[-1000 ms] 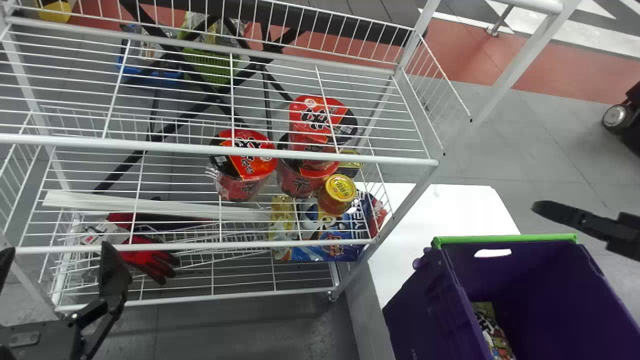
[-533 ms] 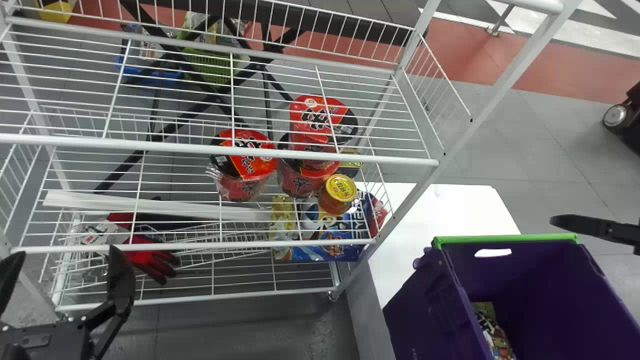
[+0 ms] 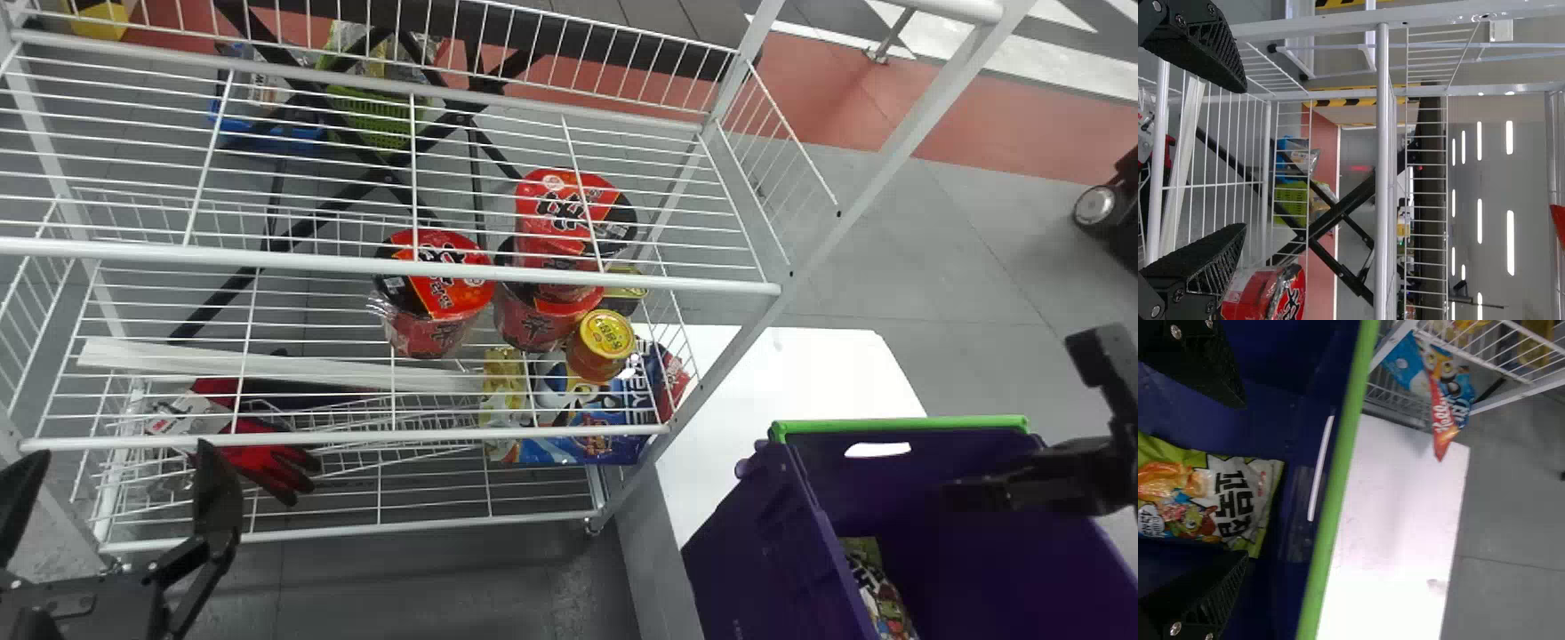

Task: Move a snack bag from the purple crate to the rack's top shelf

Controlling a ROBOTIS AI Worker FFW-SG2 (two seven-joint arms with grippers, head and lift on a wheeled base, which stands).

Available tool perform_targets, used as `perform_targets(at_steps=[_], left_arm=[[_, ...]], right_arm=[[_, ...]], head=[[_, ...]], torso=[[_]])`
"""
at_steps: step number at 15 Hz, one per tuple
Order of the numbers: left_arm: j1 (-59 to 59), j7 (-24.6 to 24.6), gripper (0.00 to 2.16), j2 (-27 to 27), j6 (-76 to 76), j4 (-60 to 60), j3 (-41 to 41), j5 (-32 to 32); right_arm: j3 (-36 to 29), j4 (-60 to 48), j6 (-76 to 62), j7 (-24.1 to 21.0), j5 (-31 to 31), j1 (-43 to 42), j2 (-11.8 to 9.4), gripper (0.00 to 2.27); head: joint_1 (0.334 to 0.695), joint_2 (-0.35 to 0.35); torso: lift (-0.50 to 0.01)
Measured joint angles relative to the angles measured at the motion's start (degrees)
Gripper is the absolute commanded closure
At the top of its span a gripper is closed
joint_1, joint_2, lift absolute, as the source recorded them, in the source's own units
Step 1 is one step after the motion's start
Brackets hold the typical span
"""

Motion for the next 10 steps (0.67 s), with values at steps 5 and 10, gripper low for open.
perform_targets(at_steps=[5, 10], left_arm=[[-0.9, -0.2, 0.09, 0.0, -0.2, 1.1, 0.4, 0.4], [-2.7, -0.7, 0.09, 0.1, -1.9, 3.9, 0.7, 1.4]], right_arm=[[0.7, 7.4, -1.3, 0.0, 2.5, 0.2, 0.3, 0.0], [0.1, 10.7, -1.2, 0.0, 2.9, 3.1, 3.5, 0.0]], head=[[0.695, -0.35], [0.695, -0.35]], torso=[[-0.451], [-0.451]])
